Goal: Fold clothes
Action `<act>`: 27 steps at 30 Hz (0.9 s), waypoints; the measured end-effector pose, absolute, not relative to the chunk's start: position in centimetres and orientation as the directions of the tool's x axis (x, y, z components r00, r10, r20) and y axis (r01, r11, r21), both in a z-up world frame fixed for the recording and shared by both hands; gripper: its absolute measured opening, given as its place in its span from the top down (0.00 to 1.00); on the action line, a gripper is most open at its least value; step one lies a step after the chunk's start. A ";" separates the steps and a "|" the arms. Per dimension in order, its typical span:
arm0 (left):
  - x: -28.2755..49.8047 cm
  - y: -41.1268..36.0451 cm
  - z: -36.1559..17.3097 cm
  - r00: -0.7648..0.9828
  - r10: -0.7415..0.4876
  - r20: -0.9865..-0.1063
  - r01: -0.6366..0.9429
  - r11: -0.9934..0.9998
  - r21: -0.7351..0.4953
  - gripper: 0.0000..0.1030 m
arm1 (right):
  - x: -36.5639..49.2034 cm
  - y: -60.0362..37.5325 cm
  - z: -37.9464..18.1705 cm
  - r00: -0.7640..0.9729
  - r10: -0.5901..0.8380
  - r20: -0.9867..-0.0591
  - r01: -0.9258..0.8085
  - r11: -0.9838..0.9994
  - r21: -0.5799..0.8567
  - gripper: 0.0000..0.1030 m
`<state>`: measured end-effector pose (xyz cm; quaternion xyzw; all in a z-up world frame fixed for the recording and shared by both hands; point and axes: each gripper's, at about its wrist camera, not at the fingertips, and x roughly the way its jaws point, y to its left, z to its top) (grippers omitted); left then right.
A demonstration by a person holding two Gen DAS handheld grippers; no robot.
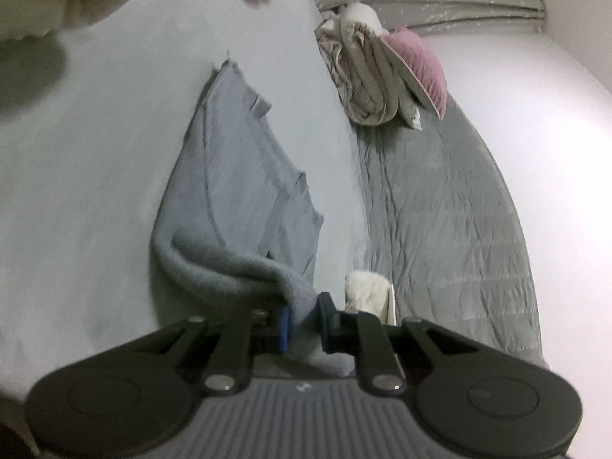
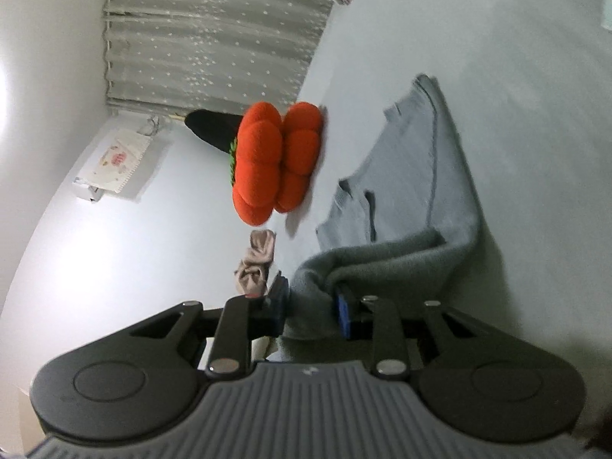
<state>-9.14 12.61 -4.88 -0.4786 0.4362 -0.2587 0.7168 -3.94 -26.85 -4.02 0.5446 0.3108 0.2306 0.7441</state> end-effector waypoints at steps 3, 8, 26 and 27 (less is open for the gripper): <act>-7.4 12.5 -4.7 0.521 -0.778 -0.351 -0.046 0.386 -0.922 0.86 | -2.2 -26.8 -4.0 0.707 0.678 -0.202 -0.006 0.291 0.957 0.71; -4.3 12.4 -5.0 0.545 -0.757 -0.360 -0.064 0.391 -0.918 0.86 | 0.9 -27.1 -4.2 0.714 0.670 -0.204 0.008 0.284 0.959 0.71; 2.7 12.6 -8.7 0.543 -0.668 -0.509 -0.119 0.539 -0.834 0.76 | 6.1 -31.0 -10.8 0.748 0.626 -0.220 0.158 0.154 0.975 0.60; 2.9 12.5 -8.3 0.541 -0.673 -0.505 -0.114 0.536 -0.837 0.68 | 6.0 -31.3 -10.5 0.756 0.618 -0.217 0.152 0.156 0.976 0.59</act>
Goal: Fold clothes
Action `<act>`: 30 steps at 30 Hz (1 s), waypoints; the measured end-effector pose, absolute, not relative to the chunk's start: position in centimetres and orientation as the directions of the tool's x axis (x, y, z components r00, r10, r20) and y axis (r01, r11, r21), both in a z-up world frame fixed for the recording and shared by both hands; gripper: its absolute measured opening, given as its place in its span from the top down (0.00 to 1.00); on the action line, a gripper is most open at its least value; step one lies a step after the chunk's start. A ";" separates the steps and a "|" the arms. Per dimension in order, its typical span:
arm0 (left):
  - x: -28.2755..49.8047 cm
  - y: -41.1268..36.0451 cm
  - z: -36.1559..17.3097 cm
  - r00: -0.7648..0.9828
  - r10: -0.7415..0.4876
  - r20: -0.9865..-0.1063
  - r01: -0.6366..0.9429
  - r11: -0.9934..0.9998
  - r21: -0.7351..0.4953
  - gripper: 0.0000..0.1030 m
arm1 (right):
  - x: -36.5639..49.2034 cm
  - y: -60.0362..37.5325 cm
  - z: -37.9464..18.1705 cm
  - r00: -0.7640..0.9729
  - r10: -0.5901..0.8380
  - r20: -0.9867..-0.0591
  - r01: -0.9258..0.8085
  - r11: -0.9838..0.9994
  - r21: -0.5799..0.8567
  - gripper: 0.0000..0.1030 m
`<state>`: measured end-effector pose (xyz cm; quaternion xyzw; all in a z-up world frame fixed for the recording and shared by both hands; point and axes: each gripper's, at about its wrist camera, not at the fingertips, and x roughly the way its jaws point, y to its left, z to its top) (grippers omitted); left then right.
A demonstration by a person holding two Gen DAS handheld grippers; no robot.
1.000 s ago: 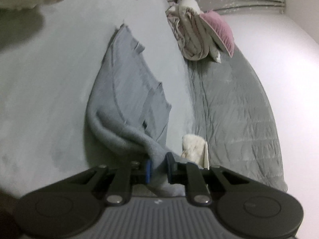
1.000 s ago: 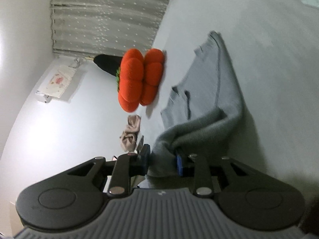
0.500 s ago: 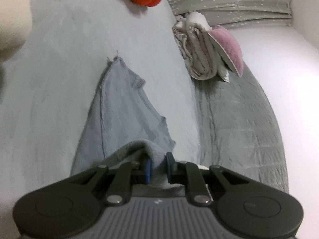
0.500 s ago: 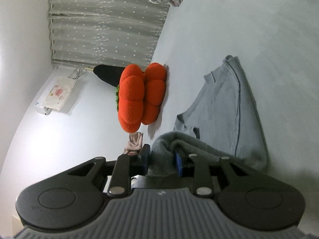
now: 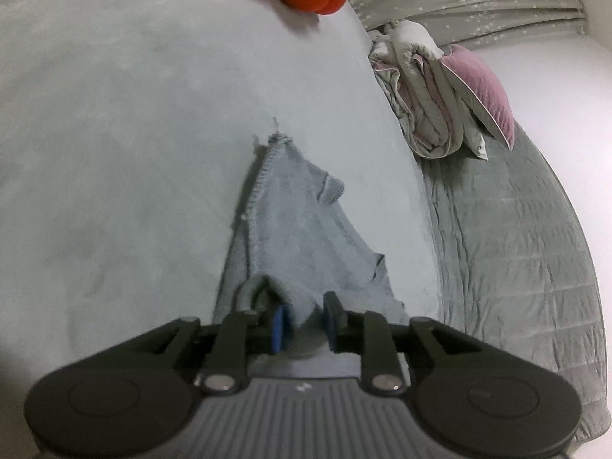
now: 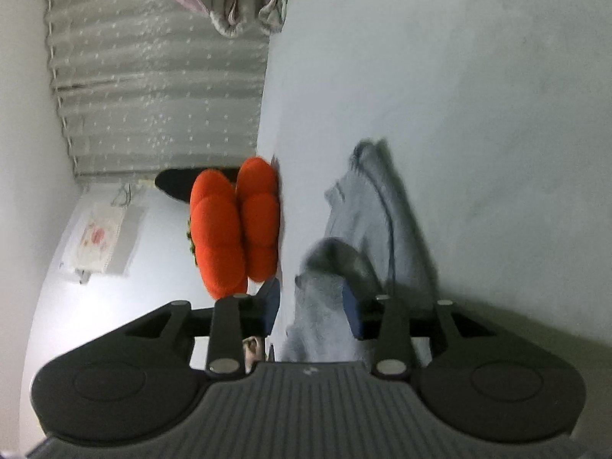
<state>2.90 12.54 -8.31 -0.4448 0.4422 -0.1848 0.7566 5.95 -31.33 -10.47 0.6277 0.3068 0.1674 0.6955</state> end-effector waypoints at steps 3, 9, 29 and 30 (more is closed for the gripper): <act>3.3 13.1 -7.1 0.588 -0.660 -0.467 -0.088 0.522 -0.849 0.52 | 5.5 -31.8 -9.0 0.780 0.596 -0.192 0.105 0.178 0.978 0.55; 3.4 13.7 -6.5 0.669 -0.582 -0.463 -0.087 0.558 -0.825 0.43 | 5.0 -31.0 -6.5 0.808 0.548 -0.215 0.028 0.328 0.944 0.46; 3.0 6.2 -3.9 0.764 -0.259 -0.592 0.099 0.952 -0.289 0.82 | 3.9 -20.6 -6.2 0.816 0.301 -0.494 -0.138 0.930 0.340 0.86; 3.0 6.1 -3.5 0.767 -0.253 -0.589 0.100 0.955 -0.279 0.82 | 3.9 -20.6 -5.9 0.826 0.293 -0.481 -0.137 0.933 0.332 0.87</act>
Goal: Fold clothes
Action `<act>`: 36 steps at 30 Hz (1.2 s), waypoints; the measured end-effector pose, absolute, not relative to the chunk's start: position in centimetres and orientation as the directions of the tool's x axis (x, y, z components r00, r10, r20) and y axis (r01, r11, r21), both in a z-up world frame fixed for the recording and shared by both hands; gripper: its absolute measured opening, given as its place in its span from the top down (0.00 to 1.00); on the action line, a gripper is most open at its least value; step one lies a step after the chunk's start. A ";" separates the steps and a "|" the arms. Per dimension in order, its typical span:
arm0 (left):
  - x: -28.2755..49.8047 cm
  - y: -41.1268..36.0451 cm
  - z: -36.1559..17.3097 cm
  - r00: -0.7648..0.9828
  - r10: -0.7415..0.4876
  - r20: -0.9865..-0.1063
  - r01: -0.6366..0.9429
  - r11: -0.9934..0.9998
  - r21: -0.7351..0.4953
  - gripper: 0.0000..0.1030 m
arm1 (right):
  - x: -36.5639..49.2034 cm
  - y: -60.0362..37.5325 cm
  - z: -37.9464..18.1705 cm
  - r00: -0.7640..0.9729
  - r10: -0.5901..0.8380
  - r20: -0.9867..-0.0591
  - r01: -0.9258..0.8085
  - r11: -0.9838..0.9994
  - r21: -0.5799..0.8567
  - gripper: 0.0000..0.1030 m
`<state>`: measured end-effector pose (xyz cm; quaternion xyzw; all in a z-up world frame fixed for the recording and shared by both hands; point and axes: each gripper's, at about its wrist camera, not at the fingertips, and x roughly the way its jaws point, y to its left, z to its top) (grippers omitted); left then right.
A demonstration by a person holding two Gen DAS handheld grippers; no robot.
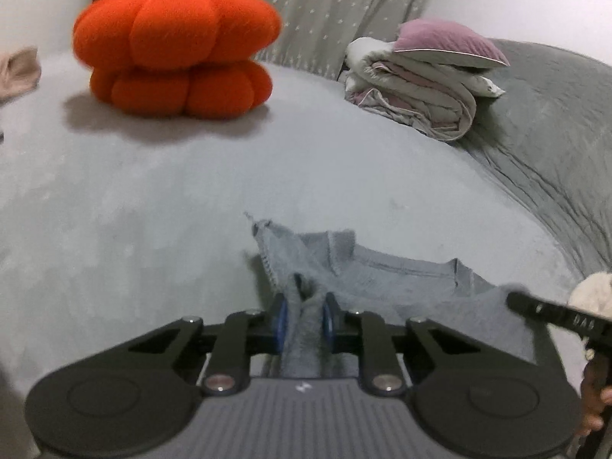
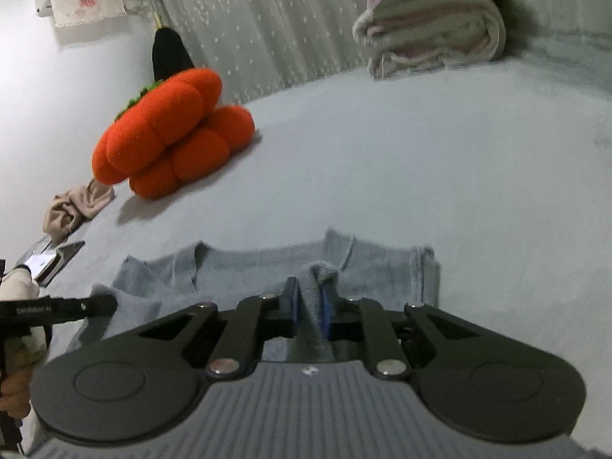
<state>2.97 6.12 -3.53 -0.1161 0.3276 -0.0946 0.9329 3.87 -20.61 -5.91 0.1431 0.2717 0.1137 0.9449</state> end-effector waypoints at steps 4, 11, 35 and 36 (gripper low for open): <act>3.5 6.1 -2.5 0.758 -0.201 -0.621 0.057 0.968 -0.244 0.82 | 4.5 -20.4 -4.7 0.867 0.255 -0.428 -0.133 0.946 0.295 0.88; 3.9 4.8 -3.1 0.728 -0.125 -0.674 0.049 0.990 -0.130 0.77 | 6.2 -19.8 -4.0 0.855 0.249 -0.454 -0.142 0.956 0.257 0.89; 3.1 4.3 -2.7 0.800 -0.155 -0.579 0.165 0.986 -0.035 0.91 | 6.8 -18.4 -5.8 0.806 0.178 -0.565 -0.102 0.981 0.164 0.89; 3.0 4.1 -2.4 0.807 -0.151 -0.571 0.159 0.987 -0.035 0.91 | 6.7 -18.3 -5.5 0.812 0.173 -0.557 -0.104 0.983 0.153 0.89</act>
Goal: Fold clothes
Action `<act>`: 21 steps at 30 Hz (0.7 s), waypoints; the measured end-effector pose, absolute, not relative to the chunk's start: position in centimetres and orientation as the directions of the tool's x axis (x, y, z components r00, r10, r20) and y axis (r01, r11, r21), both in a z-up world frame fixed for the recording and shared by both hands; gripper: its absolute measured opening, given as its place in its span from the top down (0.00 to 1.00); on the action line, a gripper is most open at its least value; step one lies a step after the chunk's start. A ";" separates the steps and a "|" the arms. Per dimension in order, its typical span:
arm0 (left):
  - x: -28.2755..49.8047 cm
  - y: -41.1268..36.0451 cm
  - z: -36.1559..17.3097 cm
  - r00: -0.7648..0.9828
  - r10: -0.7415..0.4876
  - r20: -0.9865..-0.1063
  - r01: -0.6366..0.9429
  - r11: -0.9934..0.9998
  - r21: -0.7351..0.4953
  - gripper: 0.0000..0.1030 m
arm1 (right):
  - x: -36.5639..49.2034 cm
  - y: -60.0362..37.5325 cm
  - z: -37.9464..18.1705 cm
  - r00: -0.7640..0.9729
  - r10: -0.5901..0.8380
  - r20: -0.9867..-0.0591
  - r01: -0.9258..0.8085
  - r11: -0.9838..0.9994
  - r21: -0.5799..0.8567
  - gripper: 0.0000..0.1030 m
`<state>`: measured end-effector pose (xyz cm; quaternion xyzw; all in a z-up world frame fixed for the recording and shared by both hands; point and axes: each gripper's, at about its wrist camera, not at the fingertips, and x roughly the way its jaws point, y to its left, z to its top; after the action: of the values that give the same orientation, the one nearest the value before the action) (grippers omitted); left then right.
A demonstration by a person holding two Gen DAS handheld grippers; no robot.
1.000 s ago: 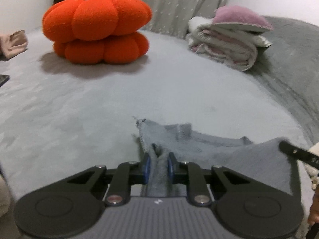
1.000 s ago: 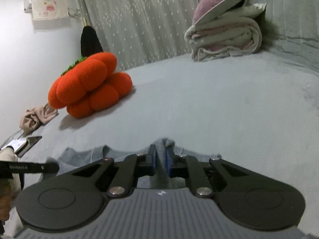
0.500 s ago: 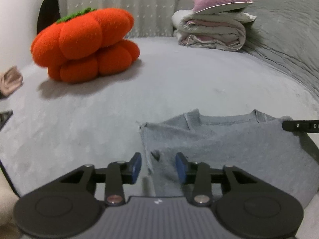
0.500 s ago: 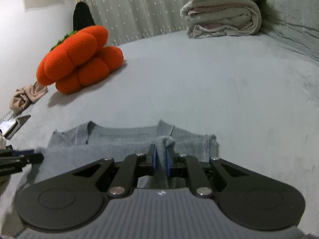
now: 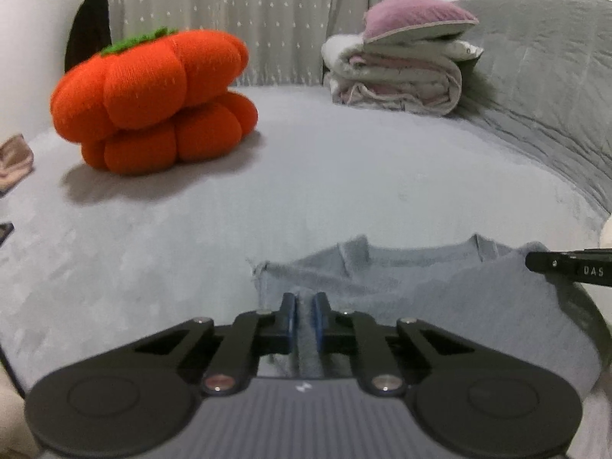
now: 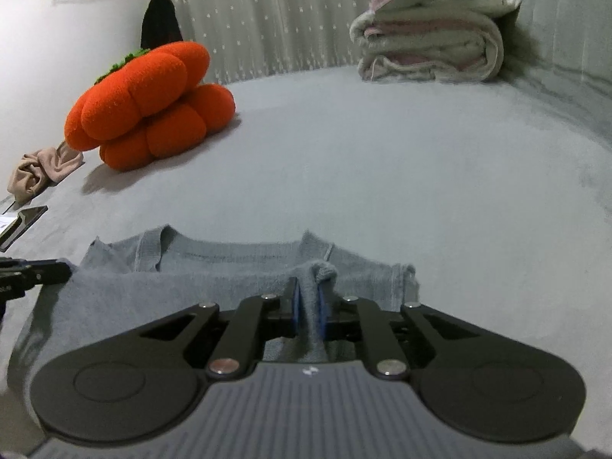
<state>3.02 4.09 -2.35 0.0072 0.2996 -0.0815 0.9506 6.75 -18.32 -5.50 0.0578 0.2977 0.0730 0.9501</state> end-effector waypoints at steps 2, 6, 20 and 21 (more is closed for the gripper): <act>3.1 3.9 -1.7 0.818 -0.146 -0.556 0.148 0.988 -0.041 0.91 | 6.6 -18.1 -4.9 0.825 0.163 -0.541 -0.106 0.985 0.135 0.90; 4.7 3.1 -0.8 0.841 -0.117 -0.528 0.131 0.991 -0.012 0.92 | 7.0 -17.9 -4.1 0.863 0.116 -0.492 -0.086 0.993 0.083 0.90; 9.6 0.0 -6.7 0.856 -0.010 -0.516 0.116 0.978 0.173 0.69 | 10.6 -17.8 -8.1 0.854 0.003 -0.520 -0.044 0.997 -0.068 0.69; 9.4 -0.3 -6.5 0.865 0.017 -0.502 0.102 0.973 0.208 0.49 | 10.5 -17.9 -8.0 0.858 -0.016 -0.513 -0.030 0.996 -0.082 0.61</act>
<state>9.43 -0.26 -6.52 0.1144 0.2590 -0.0221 0.9588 10.53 -17.86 -7.97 -0.0436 0.2662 0.0037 0.9629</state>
